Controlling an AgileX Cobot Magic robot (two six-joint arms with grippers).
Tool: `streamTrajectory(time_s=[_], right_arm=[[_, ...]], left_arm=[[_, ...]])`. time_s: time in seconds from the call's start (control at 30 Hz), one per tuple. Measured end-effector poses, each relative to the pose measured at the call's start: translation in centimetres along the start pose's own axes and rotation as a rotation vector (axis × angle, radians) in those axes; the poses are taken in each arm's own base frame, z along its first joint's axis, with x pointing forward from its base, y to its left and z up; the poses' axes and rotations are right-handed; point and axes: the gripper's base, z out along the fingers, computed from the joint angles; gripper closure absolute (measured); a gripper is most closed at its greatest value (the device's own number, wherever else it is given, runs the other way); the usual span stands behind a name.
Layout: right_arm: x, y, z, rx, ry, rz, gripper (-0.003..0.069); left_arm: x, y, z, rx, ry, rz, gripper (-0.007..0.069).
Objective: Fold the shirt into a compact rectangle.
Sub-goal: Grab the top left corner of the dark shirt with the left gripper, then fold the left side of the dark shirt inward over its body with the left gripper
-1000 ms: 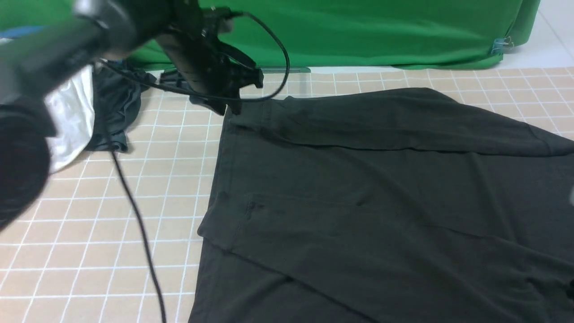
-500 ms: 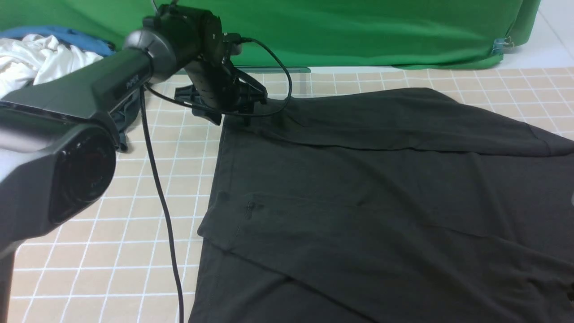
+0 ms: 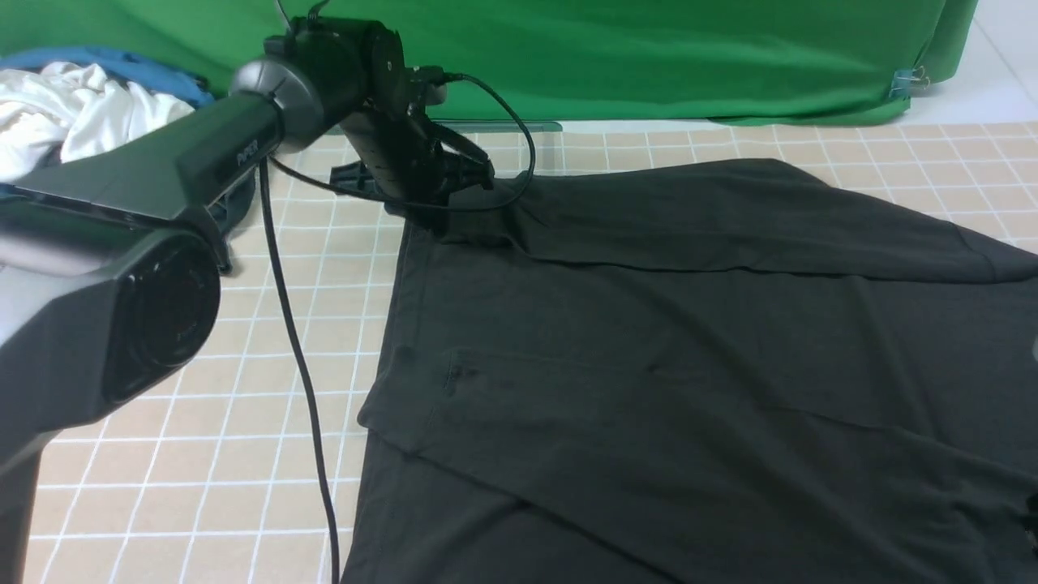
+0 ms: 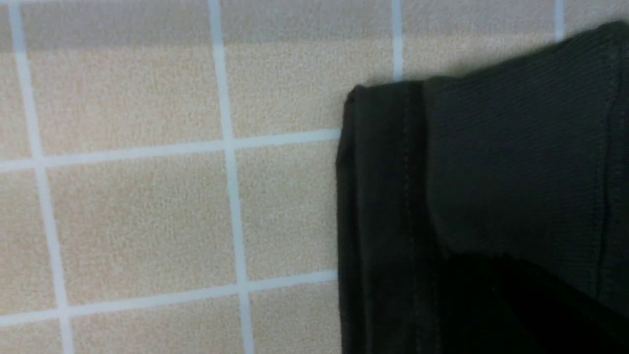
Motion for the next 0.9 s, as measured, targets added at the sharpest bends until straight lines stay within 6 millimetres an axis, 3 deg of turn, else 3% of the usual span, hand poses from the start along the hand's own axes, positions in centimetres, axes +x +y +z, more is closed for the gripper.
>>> streamTrajectory(time_s=[0.07, 0.2, 0.43, 0.6, 0.7, 0.9], right_arm=[[0.0, 0.0, 0.0, 0.0, 0.0, 0.0, 0.0614], [0.0, 0.0, 0.0, 0.0, 0.0, -0.001, 0.0613], [0.0, 0.0, 0.0, 0.0, 0.0, -0.001, 0.0613], [0.0, 0.0, 0.0, 0.0, -0.002, -0.001, 0.061], [-0.2, 0.0, 0.0, -0.003, -0.027, -0.001, 0.0608], [-0.5, 0.1, 0.0, -0.006, -0.055, -0.001, 0.0603]], left_arm=[[-0.6, -0.2, -1.2, 0.004, -0.016, 0.009, 0.0604], [-1.8, -0.9, -5.3, 0.015, -0.019, 0.051, 0.0604], [-1.6, -1.5, -8.7, 0.04, -0.021, 0.08, 0.0604], [0.5, -1.4, -10.4, 0.04, 0.041, 0.072, 0.0604], [2.9, -1.0, -11.3, 0.008, 0.114, 0.059, 0.0604], [7.0, 0.0, -11.3, -0.035, 0.241, 0.028, 0.0604]])
